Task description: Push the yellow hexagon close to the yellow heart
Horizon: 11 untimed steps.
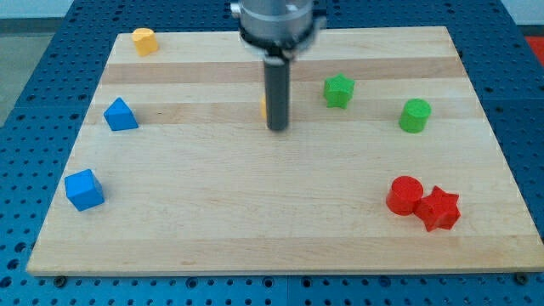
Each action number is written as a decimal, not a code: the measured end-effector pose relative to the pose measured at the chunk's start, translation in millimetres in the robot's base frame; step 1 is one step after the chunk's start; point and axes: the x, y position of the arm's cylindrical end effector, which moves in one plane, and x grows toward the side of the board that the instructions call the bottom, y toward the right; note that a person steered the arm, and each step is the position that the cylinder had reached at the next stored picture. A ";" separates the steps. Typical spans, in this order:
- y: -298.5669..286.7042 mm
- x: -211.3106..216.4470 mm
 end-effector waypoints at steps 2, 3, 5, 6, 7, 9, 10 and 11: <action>11.9 -63.5; -92.7 -116.7; -88.7 -38.4; -92.4 7.4; -157.8 -19.1; -192.8 -14.3; -155.8 55.5; -131.7 3.3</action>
